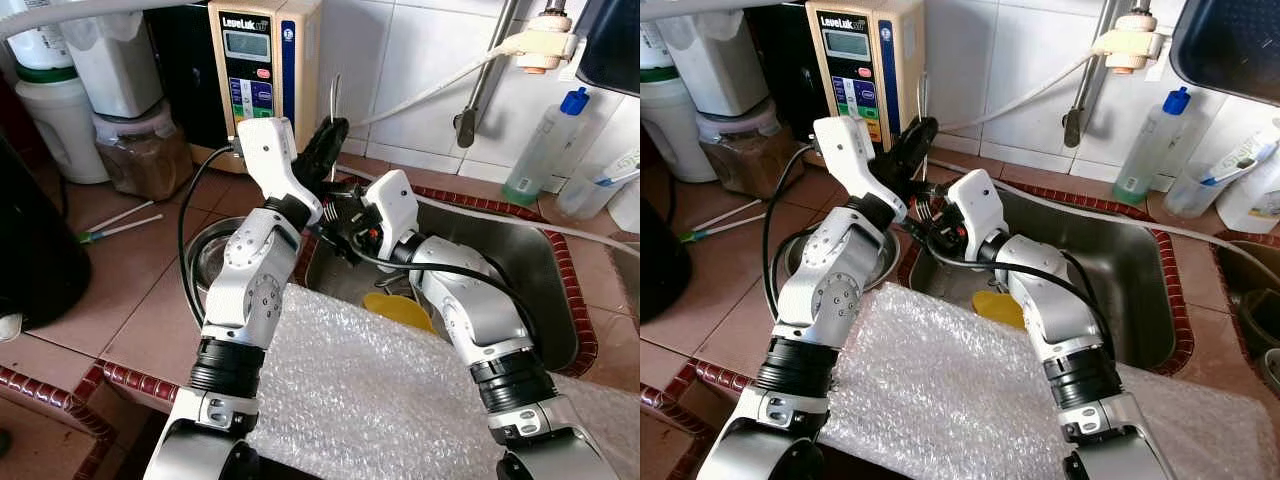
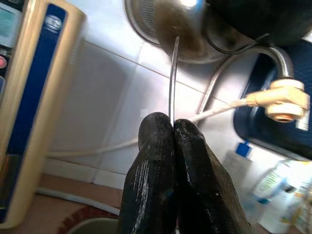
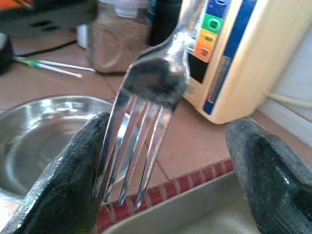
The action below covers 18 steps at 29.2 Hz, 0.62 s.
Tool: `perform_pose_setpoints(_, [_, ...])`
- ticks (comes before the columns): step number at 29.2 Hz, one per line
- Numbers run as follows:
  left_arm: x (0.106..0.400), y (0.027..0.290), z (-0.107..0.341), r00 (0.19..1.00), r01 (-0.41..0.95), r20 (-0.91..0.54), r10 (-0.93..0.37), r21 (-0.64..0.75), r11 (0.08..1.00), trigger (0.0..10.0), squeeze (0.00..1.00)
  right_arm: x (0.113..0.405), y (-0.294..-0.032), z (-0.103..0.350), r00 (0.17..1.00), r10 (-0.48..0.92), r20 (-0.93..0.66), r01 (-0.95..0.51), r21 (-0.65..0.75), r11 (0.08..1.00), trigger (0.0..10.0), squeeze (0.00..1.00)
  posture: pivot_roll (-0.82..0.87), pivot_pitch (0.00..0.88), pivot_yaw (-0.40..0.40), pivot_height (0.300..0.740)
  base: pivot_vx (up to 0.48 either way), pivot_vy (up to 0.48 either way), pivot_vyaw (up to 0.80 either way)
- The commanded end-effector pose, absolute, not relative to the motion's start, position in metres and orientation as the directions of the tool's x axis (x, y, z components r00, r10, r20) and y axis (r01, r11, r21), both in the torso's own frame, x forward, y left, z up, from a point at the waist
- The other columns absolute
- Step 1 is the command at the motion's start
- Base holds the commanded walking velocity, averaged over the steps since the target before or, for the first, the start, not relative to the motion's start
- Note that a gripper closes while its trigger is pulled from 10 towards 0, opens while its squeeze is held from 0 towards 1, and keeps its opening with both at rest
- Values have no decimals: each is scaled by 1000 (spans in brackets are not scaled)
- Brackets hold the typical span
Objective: Kitchen organization
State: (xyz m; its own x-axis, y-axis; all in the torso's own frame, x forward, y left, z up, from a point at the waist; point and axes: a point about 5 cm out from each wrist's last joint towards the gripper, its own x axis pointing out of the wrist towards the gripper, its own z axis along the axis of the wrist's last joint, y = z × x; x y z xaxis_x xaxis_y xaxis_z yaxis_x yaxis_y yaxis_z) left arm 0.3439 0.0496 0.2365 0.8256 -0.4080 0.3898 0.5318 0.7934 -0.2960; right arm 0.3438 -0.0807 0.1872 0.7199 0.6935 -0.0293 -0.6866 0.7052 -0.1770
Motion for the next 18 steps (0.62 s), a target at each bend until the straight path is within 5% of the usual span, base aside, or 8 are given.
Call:
perform_pose_setpoints(1, [343, 43, 234, 837, 516, 383, -391, -315, 797, 0, 0, 349, -88, 192, 752, 659, -28, -651, -187, 735, 0, 0, 74, 0, 3, 740, 0, 0, 0])
perform_pose_setpoints(5, [345, 46, 230, 860, 473, 367, -355, -309, 825, 0, 0, 351, -88, 194, 764, 645, -23, -637, -186, 748, 0, 0, 73, 0, 3, 740, 0, 0, 0])
perform_pose_setpoints(6, [346, 47, 228, 871, 454, 354, -342, -311, 835, 0, 0, 351, -88, 194, 767, 642, -21, -634, -187, 751, 1922, 0, 74, 0, 4, 740, 0, 0, 0])
perform_pose_setpoints(9, [347, 48, 224, 885, 427, 333, -324, -307, 851, 235, 0, 351, -87, 193, 768, 640, -26, -631, -195, 750, 4667, 0, 74, 0, 3, 740, 0, 0, 0])
perform_pose_setpoints(10, [348, 49, 223, 891, 417, 326, -317, -307, 856, 353, 0, 350, -86, 194, 767, 641, -24, -633, -194, 750, 6784, 0, 73, 0, 4, 740, 0, 0, 0])
perform_pose_setpoints(11, [348, 49, 223, 892, 414, 324, -315, -307, 857, 353, 0, 350, -86, 194, 767, 642, -23, -633, -193, 750, 6784, 0, 73, 0, 4, 740, 0, 0, 0])
perform_pose_setpoints(12, [348, 49, 222, 896, 406, 317, -309, -309, 860, 667, 0, 349, -85, 195, 762, 647, -19, -637, -194, 746, 9529, 0, 73, 0, 4, 740, 0, 0, 0])
perform_pose_setpoints(18, [351, 51, 218, 917, 358, 290, -272, -307, 882, 1412, 0, 347, -83, 202, 756, 654, 6, -637, -223, 738, 10000, 0, 69, 0, 6, 740, 0, 0, 0])
